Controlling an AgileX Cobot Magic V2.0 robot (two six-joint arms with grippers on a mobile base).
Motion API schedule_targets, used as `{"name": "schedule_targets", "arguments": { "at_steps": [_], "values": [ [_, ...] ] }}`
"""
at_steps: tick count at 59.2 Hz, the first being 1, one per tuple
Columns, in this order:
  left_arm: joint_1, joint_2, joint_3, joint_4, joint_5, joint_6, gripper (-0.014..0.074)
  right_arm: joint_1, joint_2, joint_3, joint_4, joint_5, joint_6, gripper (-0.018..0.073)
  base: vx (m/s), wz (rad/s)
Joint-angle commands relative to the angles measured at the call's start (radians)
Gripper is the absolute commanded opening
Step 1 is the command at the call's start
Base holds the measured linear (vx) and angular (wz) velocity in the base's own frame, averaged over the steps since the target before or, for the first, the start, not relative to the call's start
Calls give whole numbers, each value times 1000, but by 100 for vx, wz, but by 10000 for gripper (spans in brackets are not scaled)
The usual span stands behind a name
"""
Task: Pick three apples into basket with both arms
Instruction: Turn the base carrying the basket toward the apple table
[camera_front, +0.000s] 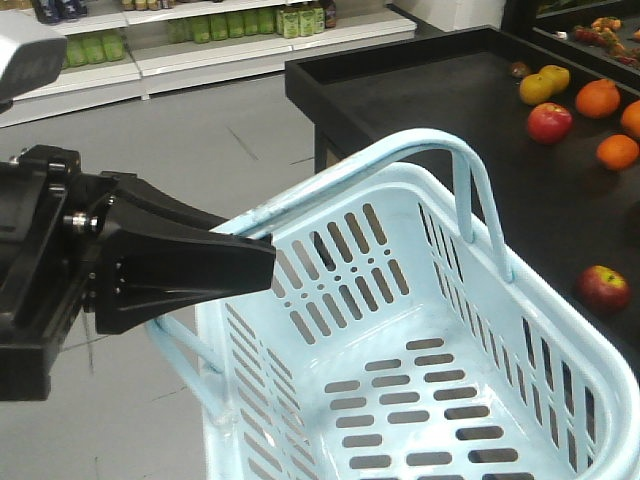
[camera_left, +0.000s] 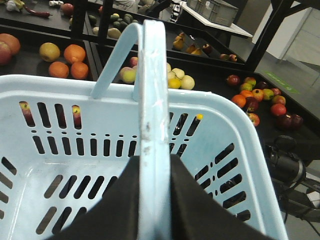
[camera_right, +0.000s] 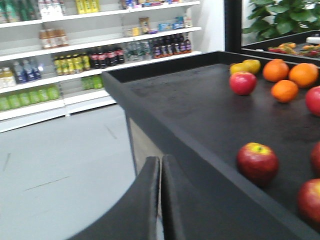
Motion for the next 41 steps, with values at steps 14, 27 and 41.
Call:
{"name": "schedule_targets", "arguments": {
  "at_steps": [14, 27, 41],
  "values": [
    [0, -24, -25, 21, 17, -9, -6, -1, -12, 12, -6, -76, -2, -5, -9, 35],
    [0, -24, -25, 21, 17, -9, -6, -1, -12, 12, -6, -76, -2, -5, -7, 29],
    [0, -24, -25, 21, 17, -9, -6, -1, -12, 12, -6, -76, -2, -5, -4, 29]
  ]
}}
